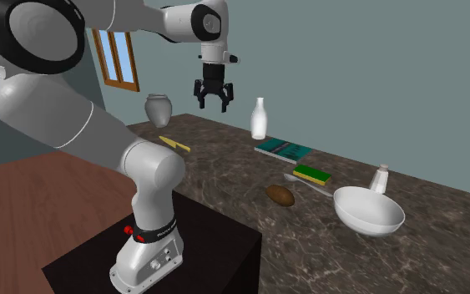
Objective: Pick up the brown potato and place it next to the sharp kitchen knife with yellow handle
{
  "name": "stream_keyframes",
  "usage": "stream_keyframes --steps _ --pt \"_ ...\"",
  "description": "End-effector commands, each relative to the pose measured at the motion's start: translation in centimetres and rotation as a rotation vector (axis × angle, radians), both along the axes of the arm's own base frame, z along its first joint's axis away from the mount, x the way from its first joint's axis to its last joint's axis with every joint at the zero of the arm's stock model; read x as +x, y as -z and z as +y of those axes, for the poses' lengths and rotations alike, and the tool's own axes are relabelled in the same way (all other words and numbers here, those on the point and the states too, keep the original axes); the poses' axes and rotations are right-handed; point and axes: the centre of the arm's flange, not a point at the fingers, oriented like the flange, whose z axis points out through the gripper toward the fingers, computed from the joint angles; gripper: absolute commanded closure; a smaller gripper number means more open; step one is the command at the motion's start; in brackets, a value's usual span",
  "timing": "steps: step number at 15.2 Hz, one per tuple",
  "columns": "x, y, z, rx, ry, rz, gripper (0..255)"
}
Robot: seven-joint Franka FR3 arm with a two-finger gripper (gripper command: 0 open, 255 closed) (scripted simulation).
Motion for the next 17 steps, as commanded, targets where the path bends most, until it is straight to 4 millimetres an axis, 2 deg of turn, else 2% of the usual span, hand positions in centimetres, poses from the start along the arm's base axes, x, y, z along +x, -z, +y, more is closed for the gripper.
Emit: stream_keyframes --steps 1,9,17 --pt "0.0 0.0 0.0 0.0 0.0 0.0 0" --pt "-2.8 5.9 -8.2 0.003 -0.185 -0.015 0" --pt "-3.9 11.9 -16.8 0.006 -0.371 -0.03 0"
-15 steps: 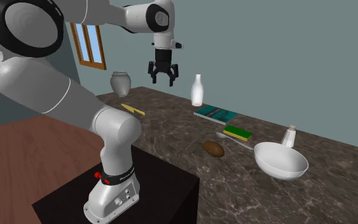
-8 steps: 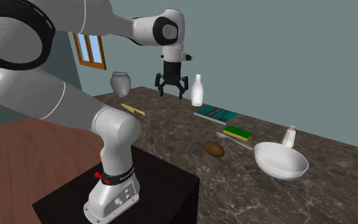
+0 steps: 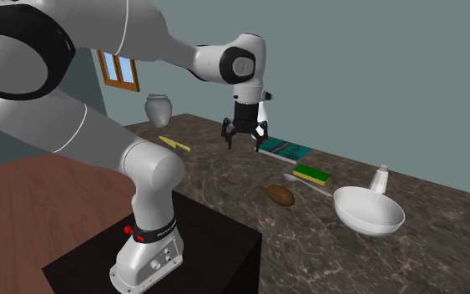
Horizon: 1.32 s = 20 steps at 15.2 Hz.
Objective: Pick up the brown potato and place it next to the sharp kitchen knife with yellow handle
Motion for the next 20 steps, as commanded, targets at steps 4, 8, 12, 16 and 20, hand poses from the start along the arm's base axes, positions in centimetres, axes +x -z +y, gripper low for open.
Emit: stream_keyframes --steps 4,8,12,16,20 --pt "-0.1 3.9 -5.4 0.0 -0.122 -0.01 0" --pt "0.4 6.9 -9.7 0.002 -0.215 -0.017 0" --pt "1.3 9.9 -13.9 0.003 -0.308 -0.025 0" --pt "1.7 12.0 -15.3 0.004 -0.338 -0.027 0" --pt "1.6 14.1 -15.2 0.004 -0.338 -0.027 0"
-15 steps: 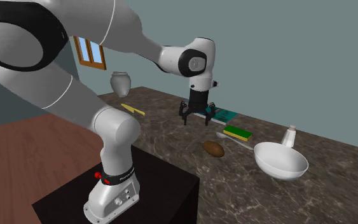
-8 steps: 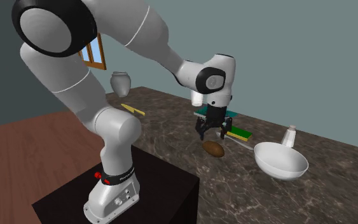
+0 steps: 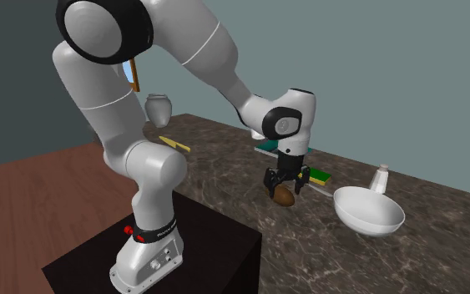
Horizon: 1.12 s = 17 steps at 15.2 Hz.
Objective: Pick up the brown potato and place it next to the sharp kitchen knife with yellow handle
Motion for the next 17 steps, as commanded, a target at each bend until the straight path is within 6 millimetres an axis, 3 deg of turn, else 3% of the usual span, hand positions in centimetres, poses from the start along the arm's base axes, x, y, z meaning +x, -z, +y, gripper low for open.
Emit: stream_keyframes --steps 1,9,10,17 --pt "-0.01 1.37 0.11 -0.001 0.0 -0.001 0" --pt "-0.01 1.36 0.11 -0.001 0.0 -0.001 0" --pt "-0.01 1.36 0.11 -0.001 0.0 -0.001 255" --pt "0.0 1.36 0.11 -0.001 0.0 -0.001 255"
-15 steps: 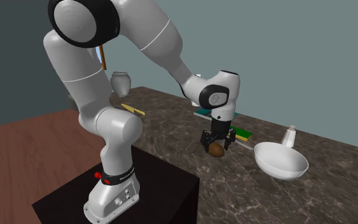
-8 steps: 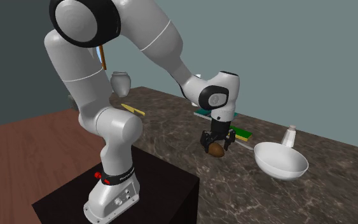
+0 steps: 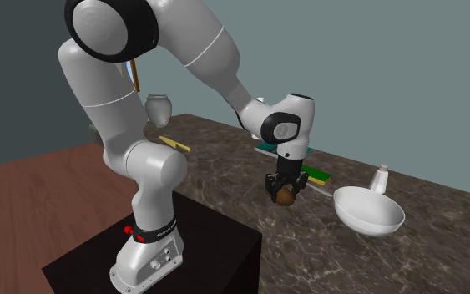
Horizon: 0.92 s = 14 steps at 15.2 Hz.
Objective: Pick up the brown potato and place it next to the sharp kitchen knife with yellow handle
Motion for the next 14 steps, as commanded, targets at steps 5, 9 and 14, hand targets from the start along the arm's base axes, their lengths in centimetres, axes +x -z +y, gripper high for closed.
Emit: stream_keyframes --steps 5,9,14 --pt "0.0 -1.6 0.0 0.0 0.0 0.0 255" --pt "0.0 -3.7 0.0 0.0 0.0 0.0 255" --pt "0.0 -6.3 0.0 0.0 0.0 0.0 255"
